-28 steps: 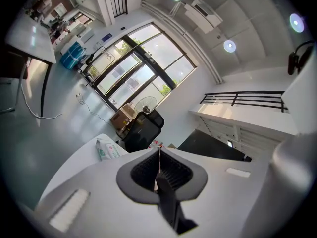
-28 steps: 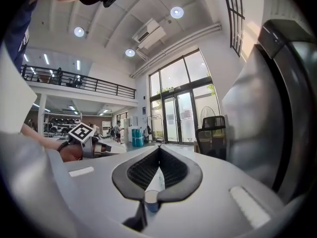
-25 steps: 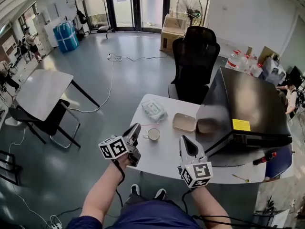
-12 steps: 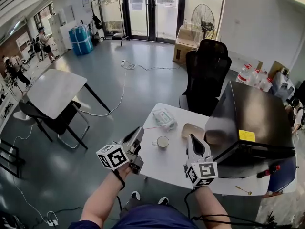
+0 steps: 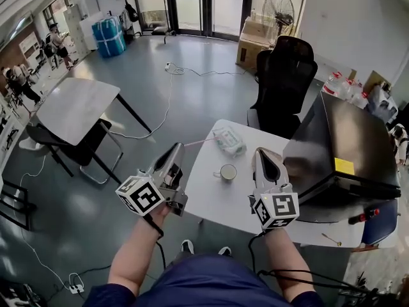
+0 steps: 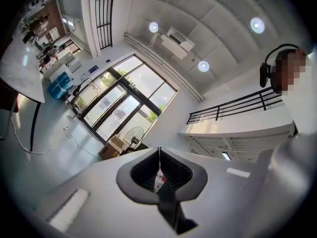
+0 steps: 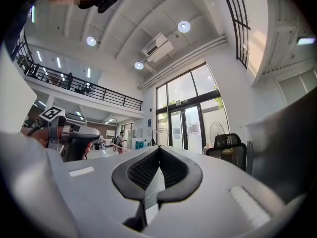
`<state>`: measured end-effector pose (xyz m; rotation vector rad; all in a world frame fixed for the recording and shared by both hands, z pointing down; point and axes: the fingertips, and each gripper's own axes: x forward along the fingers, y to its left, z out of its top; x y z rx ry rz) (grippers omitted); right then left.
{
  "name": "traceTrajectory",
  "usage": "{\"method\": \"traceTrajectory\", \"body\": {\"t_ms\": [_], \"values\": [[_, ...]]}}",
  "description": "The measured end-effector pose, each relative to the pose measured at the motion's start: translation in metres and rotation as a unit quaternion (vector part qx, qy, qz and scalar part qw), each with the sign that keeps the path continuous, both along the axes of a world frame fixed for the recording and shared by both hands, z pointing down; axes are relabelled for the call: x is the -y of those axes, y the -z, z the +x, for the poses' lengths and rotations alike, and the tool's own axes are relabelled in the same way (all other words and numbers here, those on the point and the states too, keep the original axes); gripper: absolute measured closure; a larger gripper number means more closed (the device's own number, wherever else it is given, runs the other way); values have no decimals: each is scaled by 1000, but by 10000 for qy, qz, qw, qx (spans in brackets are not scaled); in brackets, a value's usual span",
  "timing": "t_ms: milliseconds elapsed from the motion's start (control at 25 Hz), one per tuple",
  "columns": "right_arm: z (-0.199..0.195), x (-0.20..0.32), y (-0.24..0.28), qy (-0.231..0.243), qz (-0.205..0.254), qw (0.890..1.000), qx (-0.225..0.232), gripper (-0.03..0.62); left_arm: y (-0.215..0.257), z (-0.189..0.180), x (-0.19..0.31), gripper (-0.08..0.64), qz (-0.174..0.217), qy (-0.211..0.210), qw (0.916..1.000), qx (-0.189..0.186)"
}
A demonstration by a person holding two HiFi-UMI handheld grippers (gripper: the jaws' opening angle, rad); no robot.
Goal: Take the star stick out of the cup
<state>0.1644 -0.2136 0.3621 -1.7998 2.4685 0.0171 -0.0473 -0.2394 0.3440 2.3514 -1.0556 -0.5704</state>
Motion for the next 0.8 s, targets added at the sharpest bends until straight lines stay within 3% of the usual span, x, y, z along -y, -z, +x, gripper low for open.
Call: {"method": "traceTrajectory", "body": {"t_ms": [360,800], "values": [[-25,5,-5,-56,-110,9999,-65,586,-3,-40,10,551,65,311,9994,158],[-52,16,-16,-42,-255,9996,-111,586,-23,-72,16,551,-149,489,9986,95]]}}
